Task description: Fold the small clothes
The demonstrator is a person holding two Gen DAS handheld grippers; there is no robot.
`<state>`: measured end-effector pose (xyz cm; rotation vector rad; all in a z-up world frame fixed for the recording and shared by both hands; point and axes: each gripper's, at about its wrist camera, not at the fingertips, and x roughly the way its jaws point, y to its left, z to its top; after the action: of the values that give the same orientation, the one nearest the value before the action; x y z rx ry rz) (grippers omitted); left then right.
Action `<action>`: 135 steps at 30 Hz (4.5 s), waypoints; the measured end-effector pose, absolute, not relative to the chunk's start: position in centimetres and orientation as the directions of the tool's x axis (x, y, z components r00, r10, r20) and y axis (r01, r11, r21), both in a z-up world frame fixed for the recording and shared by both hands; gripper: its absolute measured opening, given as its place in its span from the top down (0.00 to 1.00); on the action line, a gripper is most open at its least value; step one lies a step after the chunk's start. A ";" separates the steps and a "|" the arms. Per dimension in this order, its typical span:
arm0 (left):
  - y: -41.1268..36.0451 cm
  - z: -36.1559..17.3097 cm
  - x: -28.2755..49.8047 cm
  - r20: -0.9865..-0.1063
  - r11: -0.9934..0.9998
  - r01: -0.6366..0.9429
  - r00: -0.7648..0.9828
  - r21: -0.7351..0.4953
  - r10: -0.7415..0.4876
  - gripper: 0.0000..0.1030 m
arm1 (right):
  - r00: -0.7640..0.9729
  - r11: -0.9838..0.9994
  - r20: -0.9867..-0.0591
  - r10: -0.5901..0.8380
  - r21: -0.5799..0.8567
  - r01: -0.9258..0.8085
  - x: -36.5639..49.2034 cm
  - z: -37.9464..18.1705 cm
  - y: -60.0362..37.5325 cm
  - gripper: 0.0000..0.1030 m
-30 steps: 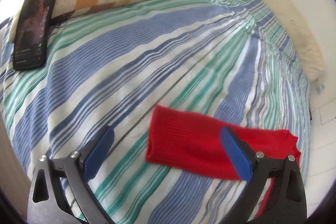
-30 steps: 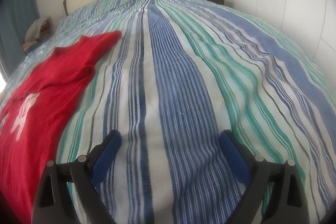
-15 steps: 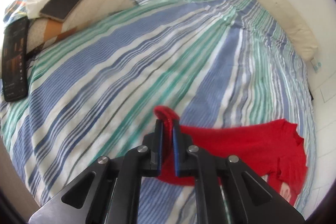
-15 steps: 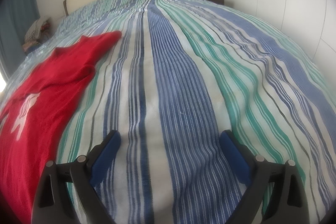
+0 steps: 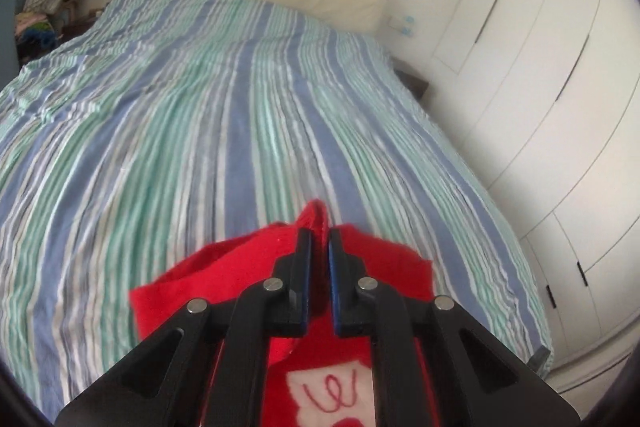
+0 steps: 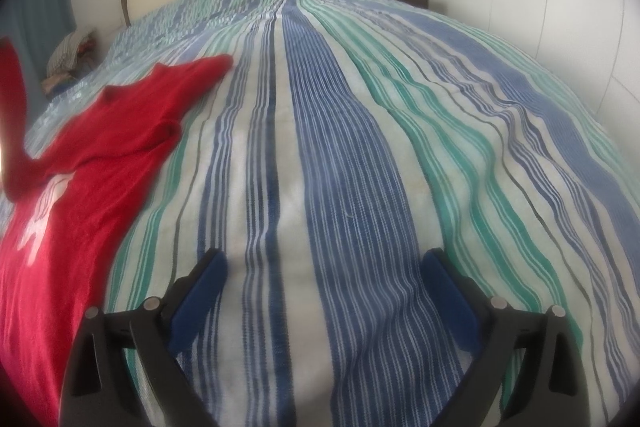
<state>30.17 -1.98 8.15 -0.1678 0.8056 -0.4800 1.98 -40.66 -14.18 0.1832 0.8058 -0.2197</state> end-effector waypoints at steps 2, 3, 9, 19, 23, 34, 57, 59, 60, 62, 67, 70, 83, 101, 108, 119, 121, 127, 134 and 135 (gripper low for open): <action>-4.5 6.1 30.7 -0.686 0.880 0.367 0.558 -0.301 -0.468 0.75 | 0.672 0.961 -0.730 -0.124 0.079 0.263 2.0 -14.2 -40.7 0.06; -5.2 4.8 31.0 -0.712 0.890 0.353 0.543 -0.288 -0.445 0.38 | 0.672 0.962 -0.730 -0.123 0.080 0.263 2.0 -14.2 -40.7 0.05; -2.2 -0.5 30.0 -0.756 0.945 0.246 0.569 -0.217 -0.322 0.12 | 0.671 0.962 -0.732 -0.119 0.082 0.261 2.0 -14.2 -40.7 0.05; 7.0 -11.3 25.2 -0.881 0.997 0.076 0.472 0.033 -0.007 0.09 | 0.660 0.965 -0.741 -0.124 0.066 0.255 2.3 -14.3 -40.4 0.02; 7.9 -7.3 20.8 -0.822 0.997 0.058 0.569 0.058 0.015 0.07 | 0.659 0.965 -0.742 -0.124 0.065 0.255 2.3 -14.4 -40.4 0.02; 7.5 -4.2 15.3 -0.753 0.992 -0.023 0.649 0.126 0.111 0.03 | 0.660 0.965 -0.740 -0.127 0.060 0.254 2.4 -14.4 -40.4 0.01; 5.1 -4.3 12.7 -0.717 0.983 -0.014 0.682 0.182 0.142 0.03 | 0.665 0.966 -0.736 -0.126 0.062 0.252 2.2 -14.4 -40.4 0.01; 5.5 -5.4 12.5 -0.748 0.989 -0.008 0.653 0.150 0.119 0.03 | 0.667 0.966 -0.734 -0.130 0.058 0.252 2.1 -14.2 -40.2 0.01; 5.7 -6.0 12.2 -0.765 0.992 -0.004 0.636 0.125 0.099 0.03 | 0.671 0.966 -0.730 -0.133 0.055 0.252 1.9 -13.9 -40.1 0.01; 6.4 -7.5 11.2 -0.793 0.997 0.008 0.607 0.072 0.053 0.03 | 0.680 0.968 -0.721 -0.134 0.051 0.245 1.2 -13.1 -39.8 0.02; 6.5 -11.3 8.2 -0.863 0.995 0.096 0.503 0.004 -0.045 0.03 | 0.732 0.984 -0.681 0.024 0.144 0.102 -2.8 -9.4 -37.2 0.02; 5.5 -11.9 5.9 -0.883 0.982 0.187 0.464 0.022 -0.069 0.03 | 0.668 0.962 -0.710 0.224 0.269 -0.036 -5.2 -8.2 -35.3 0.02; 4.7 -12.1 2.1 -0.891 0.955 0.215 0.364 -0.205 -0.273 0.18 | 0.379 0.845 -0.758 0.530 0.507 -0.167 -6.8 -13.3 -29.1 0.16; 8.2 -5.5 5.9 -0.709 0.835 0.199 0.451 -0.513 -0.542 0.96 | 0.504 0.734 -0.601 0.620 0.672 -0.102 -4.8 -9.5 -32.2 0.96; 7.2 -1.9 21.5 -0.646 0.840 0.208 0.556 -0.500 -0.522 0.96 | 0.658 0.749 -0.511 0.554 0.651 -0.125 8.2 -4.3 -34.9 0.96; 6.9 -8.4 37.2 -0.800 0.941 -0.043 0.540 -0.334 -0.260 0.34 | 0.719 0.734 -0.572 0.394 0.667 0.128 28.5 -9.8 -36.6 0.49; 8.3 -7.6 35.7 -0.762 0.924 -0.038 0.580 -0.380 -0.289 0.29 | 0.744 0.692 -0.543 0.390 0.705 0.152 27.7 -10.4 -37.5 0.48; 5.2 -6.0 28.9 -0.679 0.934 0.224 0.643 -0.277 -0.355 0.07 | 0.711 0.866 -0.559 0.426 0.479 -0.143 22.8 -6.9 -33.4 0.48; 0.8 -9.9 35.1 -0.835 0.942 0.266 0.454 -0.206 -0.311 0.10 | 0.563 0.926 -0.735 0.378 0.291 -0.241 18.6 -12.5 -30.2 0.48; 1.2 -9.7 36.6 -0.832 0.944 0.231 0.453 -0.237 -0.320 0.10 | 0.583 0.923 -0.716 0.384 0.300 -0.239 18.0 -12.8 -30.7 0.48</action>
<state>36.56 1.17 -9.69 -0.0937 1.0472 -0.3406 18.00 -30.68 -12.81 0.1783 0.8765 0.3658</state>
